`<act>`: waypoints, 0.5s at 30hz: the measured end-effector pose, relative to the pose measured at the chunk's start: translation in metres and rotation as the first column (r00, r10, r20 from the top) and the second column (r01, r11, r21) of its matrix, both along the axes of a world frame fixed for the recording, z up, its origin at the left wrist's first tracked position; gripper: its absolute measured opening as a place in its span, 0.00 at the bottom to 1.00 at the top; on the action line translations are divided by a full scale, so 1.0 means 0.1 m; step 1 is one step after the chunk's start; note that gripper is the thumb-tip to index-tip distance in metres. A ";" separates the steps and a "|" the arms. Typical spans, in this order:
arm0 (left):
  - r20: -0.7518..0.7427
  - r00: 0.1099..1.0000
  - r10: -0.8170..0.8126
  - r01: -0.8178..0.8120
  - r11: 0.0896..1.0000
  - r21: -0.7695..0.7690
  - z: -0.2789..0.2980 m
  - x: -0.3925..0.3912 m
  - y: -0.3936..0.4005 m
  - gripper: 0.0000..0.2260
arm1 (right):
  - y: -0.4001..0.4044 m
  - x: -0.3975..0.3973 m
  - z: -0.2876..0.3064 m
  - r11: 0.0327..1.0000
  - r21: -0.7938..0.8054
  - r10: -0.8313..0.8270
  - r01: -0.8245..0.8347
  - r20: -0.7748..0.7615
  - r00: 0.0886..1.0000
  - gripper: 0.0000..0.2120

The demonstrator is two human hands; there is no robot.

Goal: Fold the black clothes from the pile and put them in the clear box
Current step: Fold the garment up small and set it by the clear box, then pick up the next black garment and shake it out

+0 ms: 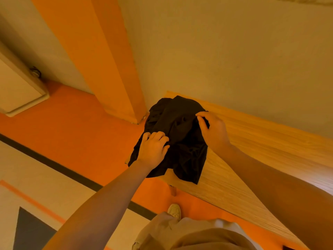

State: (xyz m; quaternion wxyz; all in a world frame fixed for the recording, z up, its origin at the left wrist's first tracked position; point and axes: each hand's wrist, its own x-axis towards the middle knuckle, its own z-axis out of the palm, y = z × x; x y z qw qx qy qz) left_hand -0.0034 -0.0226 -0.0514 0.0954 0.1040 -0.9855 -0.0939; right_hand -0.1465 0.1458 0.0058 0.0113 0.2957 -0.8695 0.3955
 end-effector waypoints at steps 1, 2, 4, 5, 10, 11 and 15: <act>-0.013 1.000 0.027 -0.027 1.000 0.013 0.00 -0.01 0.01 0.06 | -0.01 -0.01 0.03 1.000 -0.024 -0.011 0.011 0.025 1.000 0.11; -0.038 0.997 0.061 -0.059 0.998 0.037 0.00 -0.03 0.01 0.04 | -0.02 -0.03 0.06 0.999 -0.047 -0.014 0.016 0.050 0.999 0.11; -0.112 0.985 0.130 -0.119 0.987 0.105 0.05 -0.06 0.01 0.04 | -0.03 -0.04 0.11 0.996 -0.084 0.007 0.001 0.100 0.995 0.10; -0.150 0.975 0.167 -0.147 0.979 0.138 0.10 -0.09 0.01 0.04 | -0.04 -0.04 0.13 0.995 -0.100 0.029 -0.016 0.130 0.991 0.10; -0.215 0.901 0.376 -0.283 0.887 0.366 0.39 -0.24 -0.05 0.07 | -0.12 -0.04 0.21 0.985 -0.147 0.117 -0.086 0.223 0.968 0.08; -0.220 0.887 0.406 -0.290 0.861 0.419 0.43 -0.25 -0.07 0.08 | -0.14 -0.04 0.22 0.985 -0.145 0.128 -0.097 0.225 0.966 0.08; -0.243 0.857 0.455 -0.251 0.779 0.574 0.57 -0.25 -0.16 0.08 | -0.09 -0.08 0.22 0.984 -0.070 0.175 -0.163 0.235 0.956 0.08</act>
